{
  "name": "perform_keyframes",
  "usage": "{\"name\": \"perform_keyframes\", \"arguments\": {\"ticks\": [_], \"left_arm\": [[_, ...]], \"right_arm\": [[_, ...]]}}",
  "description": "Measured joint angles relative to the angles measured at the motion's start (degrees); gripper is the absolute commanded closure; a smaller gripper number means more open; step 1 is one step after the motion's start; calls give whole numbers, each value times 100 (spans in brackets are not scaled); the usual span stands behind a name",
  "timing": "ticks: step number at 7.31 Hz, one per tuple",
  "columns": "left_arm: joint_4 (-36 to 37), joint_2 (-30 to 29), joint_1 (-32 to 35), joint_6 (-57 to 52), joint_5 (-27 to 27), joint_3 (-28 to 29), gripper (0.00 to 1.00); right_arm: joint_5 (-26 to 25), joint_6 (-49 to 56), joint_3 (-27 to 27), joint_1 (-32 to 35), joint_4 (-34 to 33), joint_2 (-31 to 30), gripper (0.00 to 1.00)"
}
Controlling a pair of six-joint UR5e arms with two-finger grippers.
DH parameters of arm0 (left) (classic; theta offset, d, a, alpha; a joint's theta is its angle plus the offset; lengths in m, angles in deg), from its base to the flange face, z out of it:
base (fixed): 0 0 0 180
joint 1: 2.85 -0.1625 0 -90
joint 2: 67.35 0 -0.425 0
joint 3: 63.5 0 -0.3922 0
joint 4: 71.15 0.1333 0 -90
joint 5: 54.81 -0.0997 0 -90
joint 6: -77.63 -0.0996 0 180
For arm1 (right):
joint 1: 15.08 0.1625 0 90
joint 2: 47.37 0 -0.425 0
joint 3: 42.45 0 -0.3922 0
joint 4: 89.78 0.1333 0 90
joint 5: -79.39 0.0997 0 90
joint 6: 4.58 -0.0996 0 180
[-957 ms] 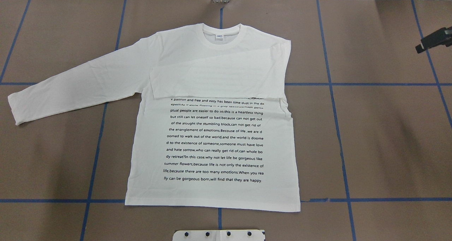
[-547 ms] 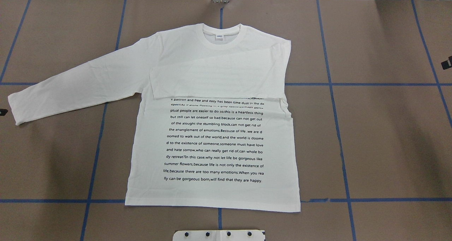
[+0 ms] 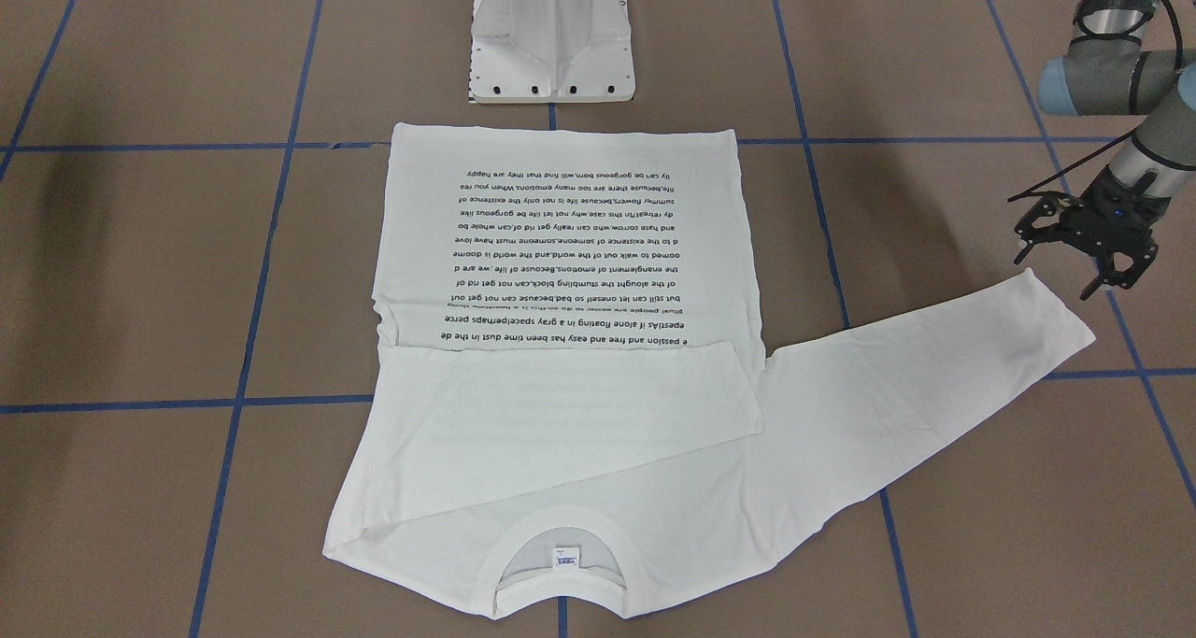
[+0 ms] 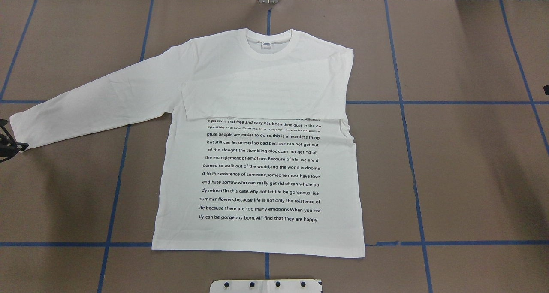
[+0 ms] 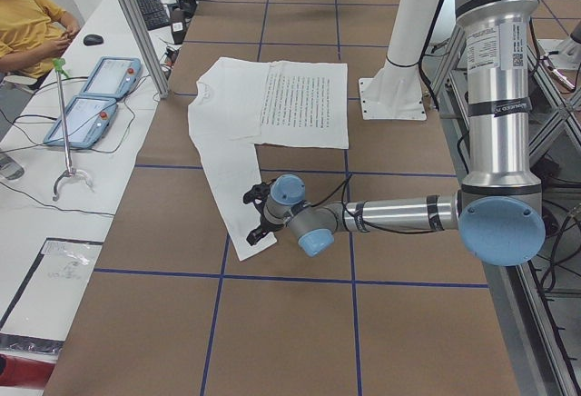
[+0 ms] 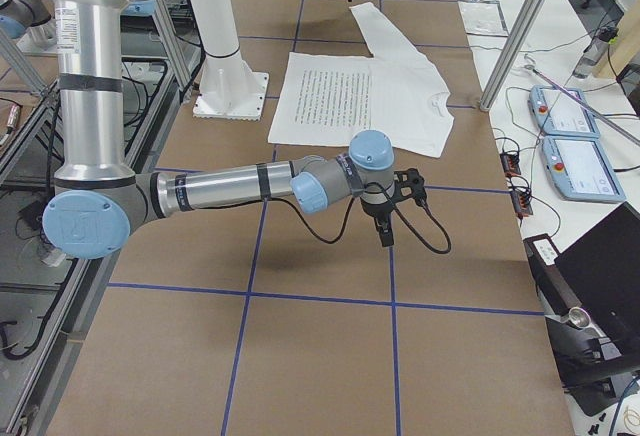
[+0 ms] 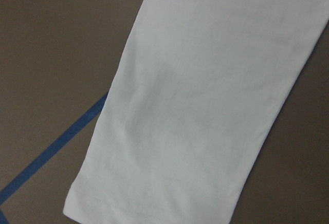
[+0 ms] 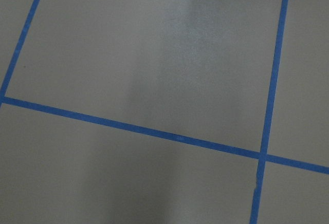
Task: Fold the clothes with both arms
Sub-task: 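Grasp the other sleeve cuff with the left gripper and lift it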
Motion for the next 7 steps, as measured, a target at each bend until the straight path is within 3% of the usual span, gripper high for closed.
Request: {"name": "perform_keyframes", "arguments": {"ticks": [1,2,4,5,6,7], "left_arm": [[-105,-8,-52,-2,-20,103,24],[-223,-8,-80,-3,-27,203,30],[-311,-8,-119,-9,-31,308,30],[-320,-6,-137,-13,-31,324,41],[-326,-2,-152,-17,-31,330,74],[-343,3,-157,-19,-31,331,100]], "right_arm": [[-2,-1,-4,0,21,-23,0],[-4,-1,-4,0,29,-30,0],[-5,1,5,1,32,-34,0],[-5,4,9,0,32,-34,0],[-5,7,12,0,33,-35,0],[-5,6,17,0,33,-35,0]]}}
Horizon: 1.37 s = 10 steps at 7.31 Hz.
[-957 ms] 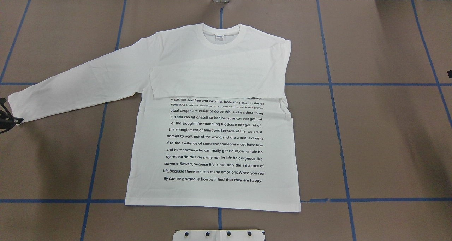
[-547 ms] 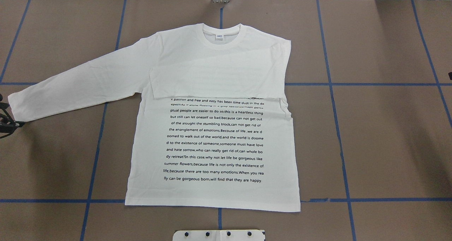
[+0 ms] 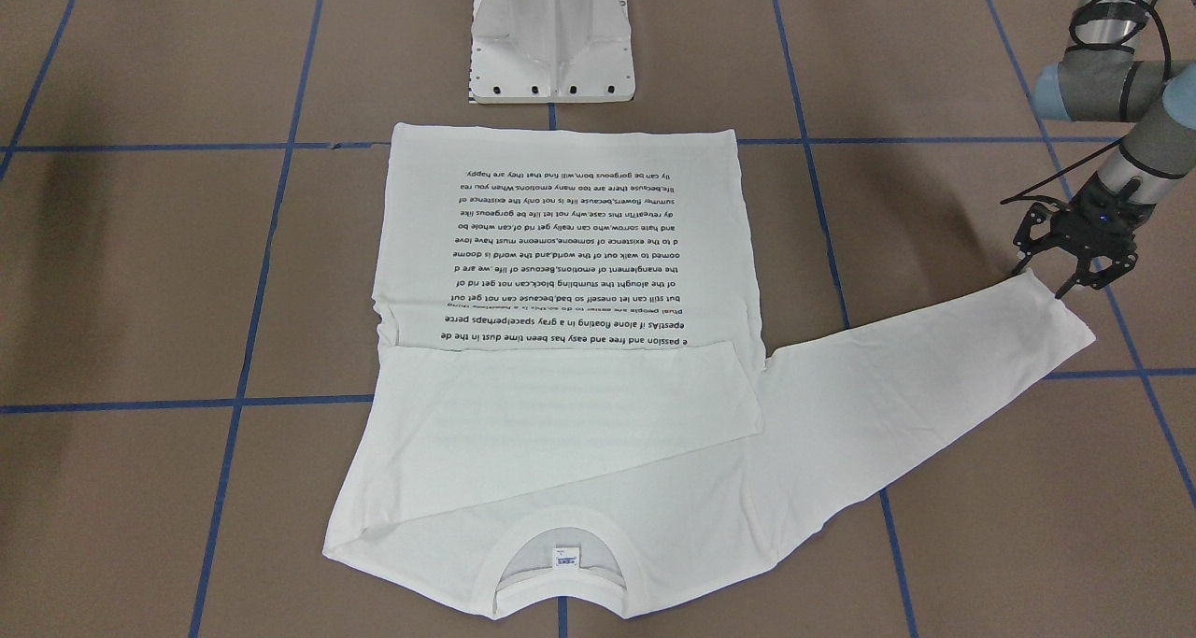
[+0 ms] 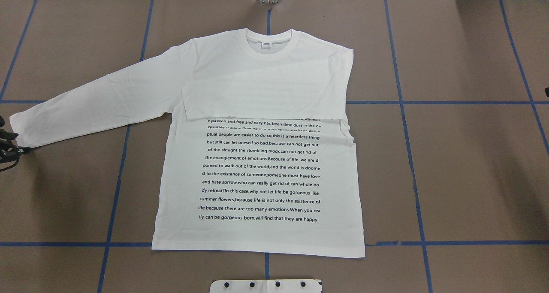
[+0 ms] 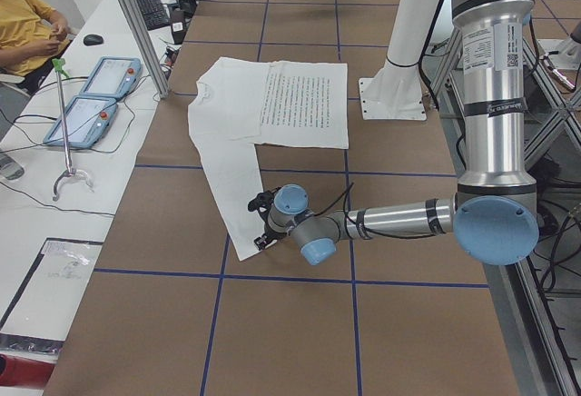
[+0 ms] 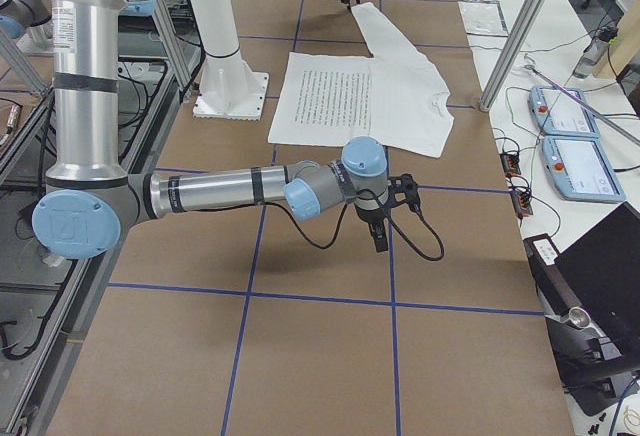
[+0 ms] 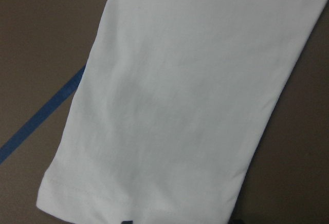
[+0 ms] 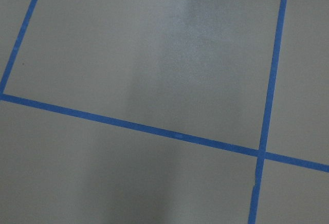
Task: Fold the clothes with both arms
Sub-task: 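Grasp the other sleeve cuff with the left gripper and lift it, then carry the sleeve across the shirt body with the left gripper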
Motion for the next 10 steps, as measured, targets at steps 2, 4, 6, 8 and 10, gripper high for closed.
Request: {"name": "perform_keyframes", "arguments": {"ticks": [2,4,6,8,10], "left_arm": [[-128,31,3,-4,11,-13,100],[-186,62,37,-11,50,-101,100],[-180,43,193,6,85,-368,100],[-173,-291,721,314,82,-759,100],[-126,-824,936,1564,79,-1206,100]], "right_arm": [[0,-5,4,0,0,0,0],[4,-6,11,0,0,-6,0],[5,-7,9,0,0,-8,0],[1,-7,1,0,0,-15,0],[0,-7,-2,0,0,-27,0]]}}
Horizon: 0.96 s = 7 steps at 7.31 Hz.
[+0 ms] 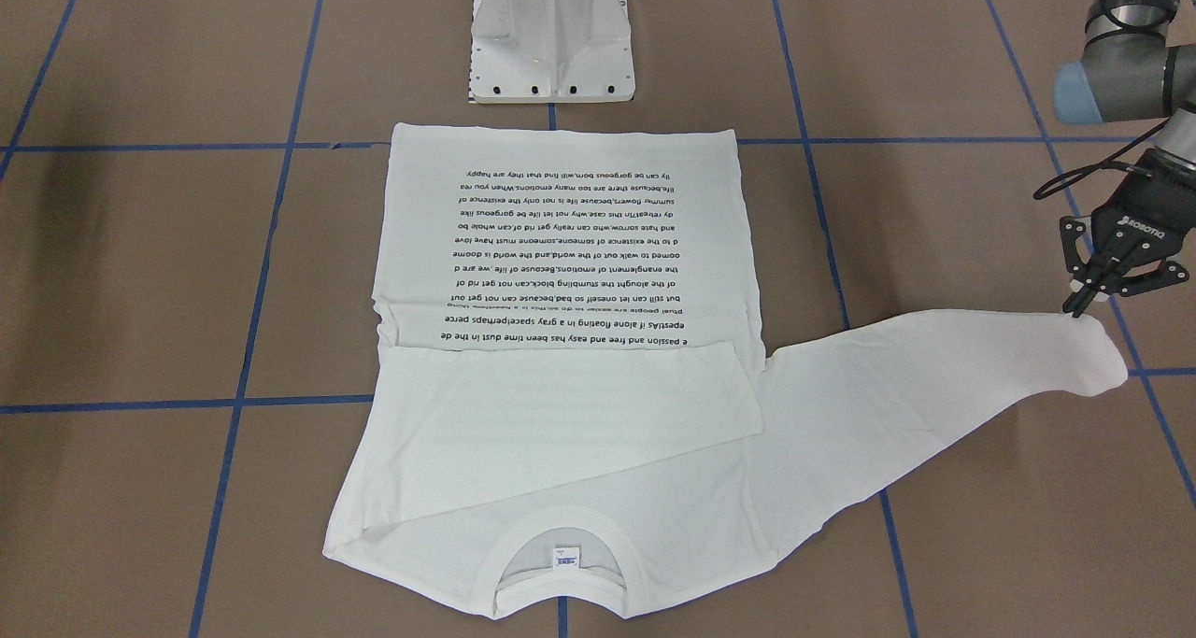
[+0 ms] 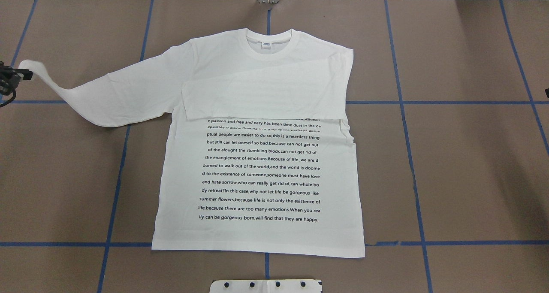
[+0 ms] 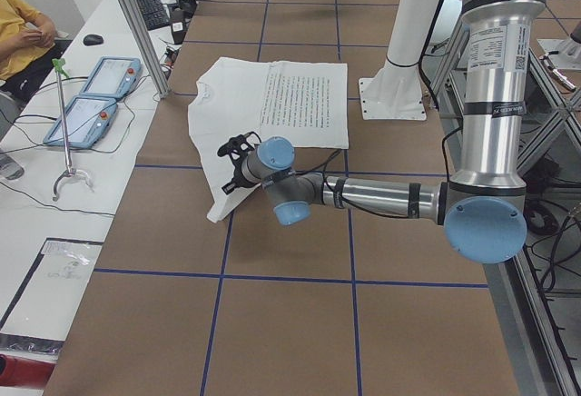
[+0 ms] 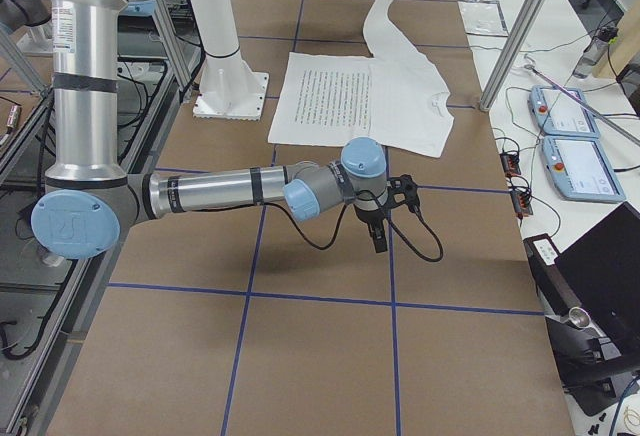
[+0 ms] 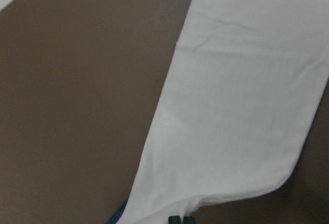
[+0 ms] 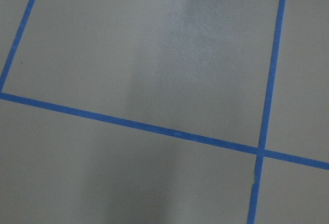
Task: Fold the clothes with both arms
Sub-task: 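Carry the sleeve across the shirt body with the left gripper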
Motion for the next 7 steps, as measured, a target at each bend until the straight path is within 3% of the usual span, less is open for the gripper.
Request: {"name": "perform_keyframes", "arguments": {"ticks": [2,4,5,7], "left_arm": [[345,-927,15,1440,-12,-181,100],[1340,-2107,-166,2606,-75,-366,100],[1873,-2688,-413,3121,-239,-429,100],[2814,-3751,-1263,3965,-1103,-361,100]], "right_arm": [[0,-2,-3,0,0,-13,0],[0,-10,-8,2,0,-16,0],[0,-14,-9,6,0,-17,0],[2,-17,-10,22,0,-18,0]]}}
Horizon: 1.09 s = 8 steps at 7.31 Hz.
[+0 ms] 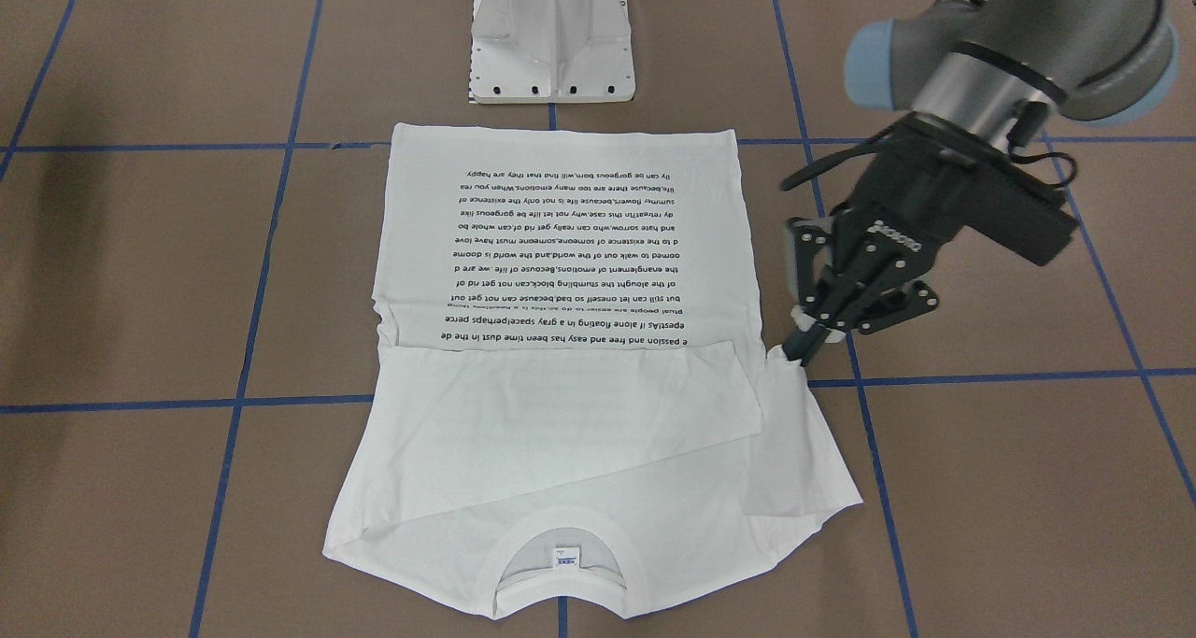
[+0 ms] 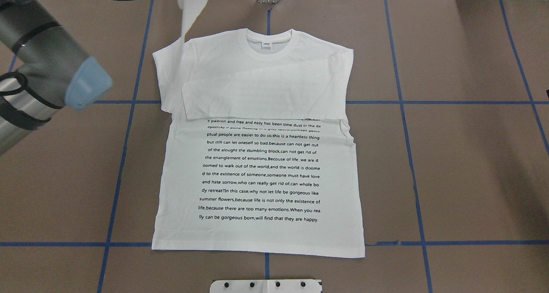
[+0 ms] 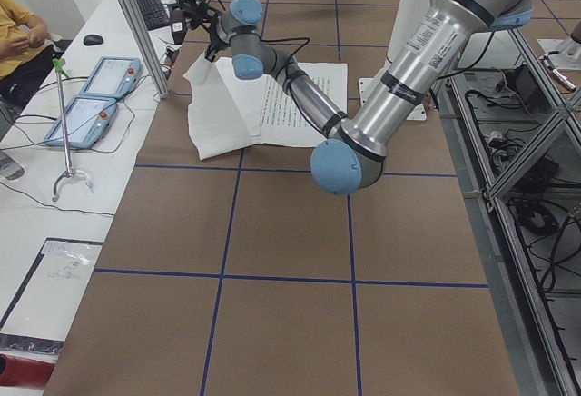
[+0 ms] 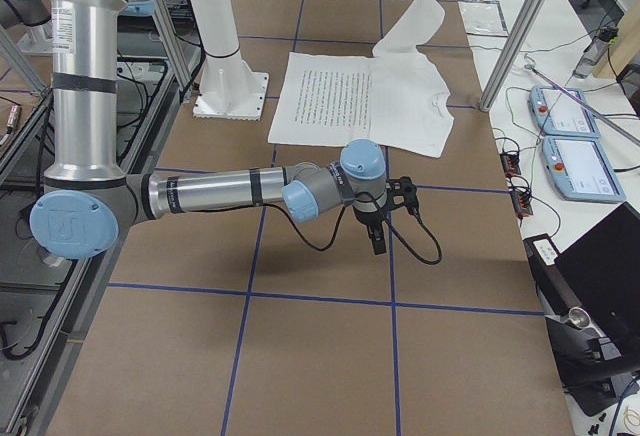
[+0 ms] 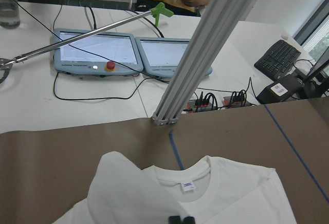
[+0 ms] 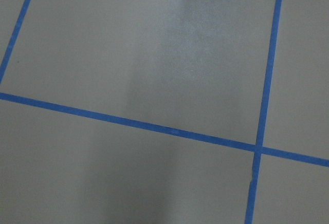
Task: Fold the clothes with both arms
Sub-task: 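Carry the sleeve across the shirt body with the left gripper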
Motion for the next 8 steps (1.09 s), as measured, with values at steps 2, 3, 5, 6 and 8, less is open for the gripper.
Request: {"name": "perform_keyframes", "arguments": {"ticks": [2,3,5,6,8], "left_arm": [[336,-598,-984,372,-948,341,100],[346,-807,-1457,443,-1311,607,100],[247,-1306,-2215,572,-1902,1449,78],[78,-1501,-2464,607,-2040,1805,64],[-268,-1827,-2879,634,-2115,2286,0]], "right_arm": [[8,-2,0,10,0,-18,0],[10,-6,0,12,0,-34,0],[8,-14,-5,13,-2,-48,0],[7,-17,-7,13,-3,-50,0],[7,-20,-6,13,-1,-51,0]]}}
